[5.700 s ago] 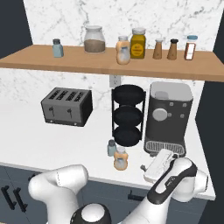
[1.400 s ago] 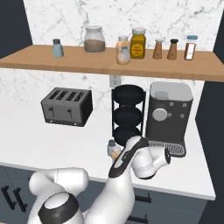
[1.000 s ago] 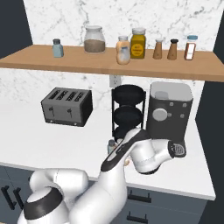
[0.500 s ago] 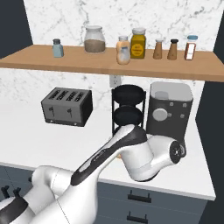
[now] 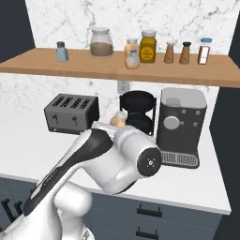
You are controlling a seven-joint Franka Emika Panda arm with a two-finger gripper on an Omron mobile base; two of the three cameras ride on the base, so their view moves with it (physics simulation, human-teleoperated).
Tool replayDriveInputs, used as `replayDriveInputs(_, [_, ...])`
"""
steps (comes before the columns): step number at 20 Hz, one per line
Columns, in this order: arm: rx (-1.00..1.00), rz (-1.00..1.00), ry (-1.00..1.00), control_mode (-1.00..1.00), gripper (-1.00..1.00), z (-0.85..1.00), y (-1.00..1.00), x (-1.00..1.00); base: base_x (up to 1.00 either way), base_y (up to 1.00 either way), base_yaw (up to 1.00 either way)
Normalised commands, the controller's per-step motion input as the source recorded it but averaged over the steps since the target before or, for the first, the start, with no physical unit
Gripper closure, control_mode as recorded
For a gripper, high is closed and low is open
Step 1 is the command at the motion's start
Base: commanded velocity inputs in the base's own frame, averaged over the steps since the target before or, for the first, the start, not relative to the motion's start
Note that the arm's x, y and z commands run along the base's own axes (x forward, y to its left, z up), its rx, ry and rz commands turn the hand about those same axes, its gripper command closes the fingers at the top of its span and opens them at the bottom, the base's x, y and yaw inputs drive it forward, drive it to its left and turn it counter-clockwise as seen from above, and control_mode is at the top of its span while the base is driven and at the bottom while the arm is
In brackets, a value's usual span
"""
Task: Put the shaker and condiment bottle from the counter next to their counterparts in the cabinet.
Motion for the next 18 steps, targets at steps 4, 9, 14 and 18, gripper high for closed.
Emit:
replayDriveInputs(4, [-0.01, -0.18, -0.11, -1.00, 1.00, 1.00, 0.30, -0.06, 0.00, 0.00, 0.00])
replayDriveInputs(9, [-0.17, -0.16, -0.08, -1.00, 1.00, 1.00, 0.02, -0.01, 0.00, 0.00, 0.00])
replayDriveInputs(14, [-0.34, -0.21, 0.00, -1.00, 1.00, 1.00, 0.00, 0.00, 0.00, 0.00, 0.00])
replayDriveInputs(18, [-0.35, -0.23, 0.01, -1.00, 1.00, 0.87, 0.06, -0.02, 0.00, 0.00, 0.00])
